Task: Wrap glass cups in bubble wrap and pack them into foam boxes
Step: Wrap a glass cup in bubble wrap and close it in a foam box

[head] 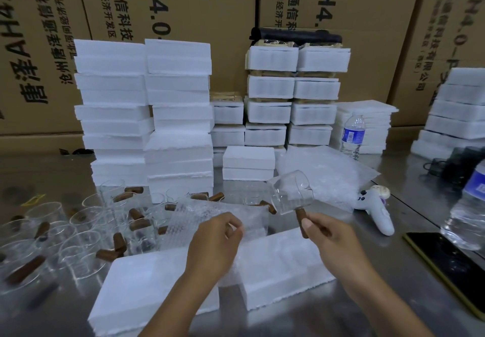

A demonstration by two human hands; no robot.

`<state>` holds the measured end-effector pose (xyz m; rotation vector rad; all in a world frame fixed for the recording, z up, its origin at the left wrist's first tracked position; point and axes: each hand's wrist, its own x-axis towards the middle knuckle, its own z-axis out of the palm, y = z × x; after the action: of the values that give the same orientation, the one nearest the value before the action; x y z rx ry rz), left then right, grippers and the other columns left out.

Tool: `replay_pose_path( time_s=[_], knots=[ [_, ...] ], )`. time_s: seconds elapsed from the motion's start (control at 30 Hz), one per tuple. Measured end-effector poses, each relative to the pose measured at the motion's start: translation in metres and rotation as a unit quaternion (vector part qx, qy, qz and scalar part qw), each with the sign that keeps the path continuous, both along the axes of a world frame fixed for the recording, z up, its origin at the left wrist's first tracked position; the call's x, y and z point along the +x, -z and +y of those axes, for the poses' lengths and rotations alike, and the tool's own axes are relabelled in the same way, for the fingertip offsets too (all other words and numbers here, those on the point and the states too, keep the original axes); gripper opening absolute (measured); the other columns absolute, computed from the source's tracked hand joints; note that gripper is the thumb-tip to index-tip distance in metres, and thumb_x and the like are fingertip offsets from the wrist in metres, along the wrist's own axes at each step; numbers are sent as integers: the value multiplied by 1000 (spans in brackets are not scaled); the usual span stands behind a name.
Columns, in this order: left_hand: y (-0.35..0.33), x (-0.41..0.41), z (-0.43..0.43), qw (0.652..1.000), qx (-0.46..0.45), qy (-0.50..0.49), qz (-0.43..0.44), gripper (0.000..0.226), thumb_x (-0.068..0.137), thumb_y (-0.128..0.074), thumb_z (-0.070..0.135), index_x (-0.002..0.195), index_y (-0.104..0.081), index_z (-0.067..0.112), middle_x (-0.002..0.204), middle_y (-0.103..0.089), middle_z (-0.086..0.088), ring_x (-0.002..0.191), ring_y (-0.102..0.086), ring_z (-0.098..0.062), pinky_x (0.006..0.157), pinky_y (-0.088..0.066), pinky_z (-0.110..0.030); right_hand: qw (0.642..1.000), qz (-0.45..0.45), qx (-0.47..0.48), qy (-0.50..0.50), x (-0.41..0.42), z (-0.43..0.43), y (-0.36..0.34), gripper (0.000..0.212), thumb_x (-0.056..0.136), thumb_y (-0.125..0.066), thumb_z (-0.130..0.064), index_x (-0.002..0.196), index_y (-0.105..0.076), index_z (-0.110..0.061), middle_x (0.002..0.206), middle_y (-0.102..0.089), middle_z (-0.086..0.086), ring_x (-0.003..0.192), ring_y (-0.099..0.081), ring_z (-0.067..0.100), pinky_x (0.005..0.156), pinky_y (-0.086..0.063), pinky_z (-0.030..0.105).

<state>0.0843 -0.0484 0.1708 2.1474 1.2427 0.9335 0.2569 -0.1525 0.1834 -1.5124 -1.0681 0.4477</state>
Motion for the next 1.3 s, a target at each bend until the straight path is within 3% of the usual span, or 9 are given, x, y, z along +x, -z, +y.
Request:
replay_pose_path(
  time_s=[0.17, 0.53, 0.63, 0.7, 0.87, 0.97, 1.07, 1.2, 1.3],
  knots=[
    [-14, -11, -4, 990, -8, 12, -139, 18, 89, -64, 20, 74, -64, 31, 73, -65, 12, 66, -55, 3, 60, -39, -5, 991, -132, -7, -4, -4, -4, -11, 22, 91, -57, -12, 91, -64, -32, 91, -64, 2, 81, -56, 10, 66, -37, 9],
    [-32, -34, -19, 973, 40, 40, -224, 20, 88, -64, 18, 78, -64, 35, 76, -66, 15, 72, -56, 1, 64, -39, -5, 902, -418, -108, -11, -24, 10, -34, 14, 95, -50, -29, 96, -63, -32, 78, -43, -14, 75, -43, 5, 60, -32, 22],
    [-36, -35, -27, 974, 64, 65, -208, 20, 87, -65, 19, 79, -64, 37, 82, -66, 20, 74, -56, 1, 65, -38, -5, 919, -368, -129, -59, -36, 22, -42, 37, 87, -51, -8, 56, -54, -28, 58, -43, -12, 58, -41, 6, 51, -31, 16],
    [-40, -34, -33, 973, 80, 81, -199, 20, 87, -65, 20, 78, -64, 37, 83, -66, 22, 74, -56, 2, 65, -37, -3, 942, -289, -148, -86, -39, 30, -45, 44, 84, -49, 1, 47, -45, -22, 47, -40, -10, 49, -36, 5, 46, -30, 14],
    [-43, -30, -46, 970, 109, 123, -181, 18, 86, -67, 17, 78, -65, 33, 78, -66, 18, 74, -57, -1, 67, -38, -5, 975, 53, -144, -161, -53, 35, -46, 28, 84, -64, -7, 57, -66, -14, 59, -58, 4, 56, -54, 9, 55, -43, 21],
    [-45, -31, -52, 964, 104, 161, -182, 18, 85, -69, 21, 82, -63, 37, 80, -66, 18, 76, -59, -3, 67, -39, -9, 963, 169, -129, -163, -58, 31, -37, 13, 86, -57, 6, 94, -64, -2, 89, -66, 12, 87, -65, 22, 77, -55, 22],
    [-54, -38, -47, 951, 82, 140, -263, 11, 82, -64, 40, 92, -61, 36, 84, -65, 17, 79, -59, 0, 69, -43, -11, 976, 131, -119, -129, -56, 29, -32, 27, 90, -50, 8, 110, -55, -8, 93, -58, 0, 77, -57, 9, 57, -50, 9],
    [-69, -51, -12, 955, 30, 20, -296, 48, 67, -58, 58, 109, -49, 37, 101, -56, 22, 90, -52, 15, 79, -42, -10, 973, -71, -172, -134, -56, 24, -42, 18, 96, -50, -12, 107, -56, -23, 99, -61, -4, 105, -59, 18, 80, -49, 20],
    [-72, -61, 17, 961, -72, 58, -261, 77, 58, -62, 70, 124, -46, 33, 118, -55, 20, 110, -53, 6, 92, -40, -22, 963, -147, -178, -141, -56, 16, -50, 27, 98, -39, -10, 124, -47, -15, 86, -44, -14, 87, -49, 5, 68, -41, 4]
  ],
)
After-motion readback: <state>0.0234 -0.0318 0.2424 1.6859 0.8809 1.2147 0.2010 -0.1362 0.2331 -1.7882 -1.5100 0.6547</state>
